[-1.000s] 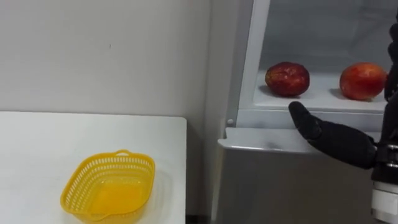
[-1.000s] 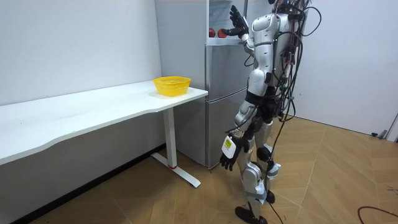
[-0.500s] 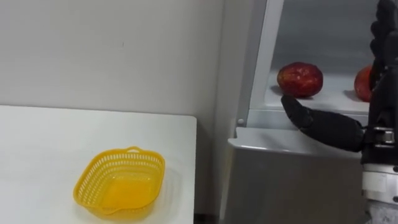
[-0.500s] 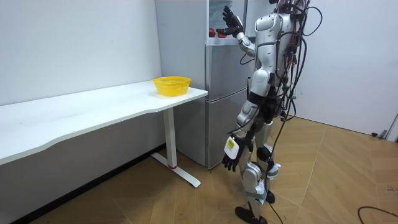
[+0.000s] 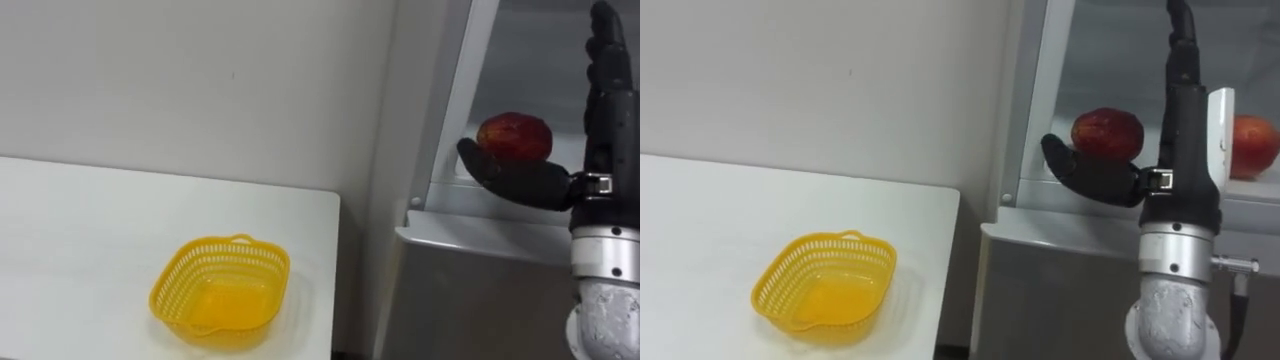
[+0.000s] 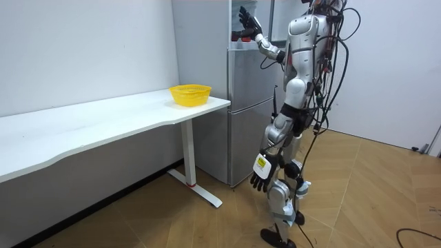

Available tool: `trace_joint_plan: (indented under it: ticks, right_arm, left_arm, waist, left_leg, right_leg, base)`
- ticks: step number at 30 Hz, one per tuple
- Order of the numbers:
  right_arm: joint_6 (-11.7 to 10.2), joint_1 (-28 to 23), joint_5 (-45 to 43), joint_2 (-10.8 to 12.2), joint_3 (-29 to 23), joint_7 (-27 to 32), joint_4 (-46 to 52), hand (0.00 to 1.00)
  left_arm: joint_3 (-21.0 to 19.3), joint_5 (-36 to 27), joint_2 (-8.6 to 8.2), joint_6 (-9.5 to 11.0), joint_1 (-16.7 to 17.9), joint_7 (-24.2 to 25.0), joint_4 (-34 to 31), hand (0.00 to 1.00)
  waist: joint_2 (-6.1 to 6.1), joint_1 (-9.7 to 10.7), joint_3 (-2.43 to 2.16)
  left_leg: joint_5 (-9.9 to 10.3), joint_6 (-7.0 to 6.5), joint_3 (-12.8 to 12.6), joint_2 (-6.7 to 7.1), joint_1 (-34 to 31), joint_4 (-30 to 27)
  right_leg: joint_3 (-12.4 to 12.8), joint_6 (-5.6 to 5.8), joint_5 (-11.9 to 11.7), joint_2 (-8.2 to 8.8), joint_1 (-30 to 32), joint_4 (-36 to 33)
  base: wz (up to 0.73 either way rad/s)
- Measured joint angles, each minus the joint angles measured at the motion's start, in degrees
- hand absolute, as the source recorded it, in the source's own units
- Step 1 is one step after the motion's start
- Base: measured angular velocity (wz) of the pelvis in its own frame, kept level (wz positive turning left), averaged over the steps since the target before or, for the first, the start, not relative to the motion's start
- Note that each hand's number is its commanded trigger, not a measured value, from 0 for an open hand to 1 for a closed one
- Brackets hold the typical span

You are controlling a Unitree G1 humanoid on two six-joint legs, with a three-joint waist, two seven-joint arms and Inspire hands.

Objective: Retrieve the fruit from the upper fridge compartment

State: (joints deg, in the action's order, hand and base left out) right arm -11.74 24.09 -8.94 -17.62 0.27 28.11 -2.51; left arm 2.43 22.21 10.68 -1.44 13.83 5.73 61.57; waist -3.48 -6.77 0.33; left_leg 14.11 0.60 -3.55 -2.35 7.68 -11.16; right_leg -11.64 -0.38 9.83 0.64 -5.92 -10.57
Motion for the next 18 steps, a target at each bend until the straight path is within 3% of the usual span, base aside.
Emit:
trace_joint_plan:
  ticks: [8,13,18]
  right_arm:
    - [1.3,0.0,0.4,0.0,0.0,-0.2,-1.7,0.0]
    - [1.3,0.0,1.1,-0.8,0.0,0.0,-1.7,0.0]
    - [1.3,0.1,1.9,-1.1,0.0,0.1,-1.7,0.0]
  left_arm:
    - [0.0,0.0,-0.01,-0.9,0.0,0.0,-0.3,0.0]
    - [0.0,0.0,0.0,-1.1,-0.4,0.1,-0.3,0.0]
    - [0.0,0.0,0.0,-1.1,-0.6,1.1,-0.3,0.0]
  waist:
    - [-0.01,-0.2,0.03]
    - [-0.41,-0.7,0.32]
    - [-0.64,-1.2,0.23]
  left_leg:
    - [0.0,0.02,0.5,0.03,0.3,-0.2]
    - [0.0,0.02,0.5,0.1,0.7,-0.2]
    - [0.0,0.02,0.5,0.11,0.7,-0.2]
  right_leg:
    - [-0.2,0.0,0.0,0.01,-0.6,0.0]
    - [-0.1,0.08,0.1,0.06,-0.9,0.0]
    - [-0.1,0.09,0.1,0.05,-0.9,0.1]
  base:
    - [0.02]
    - [0.0]
    - [0.0]
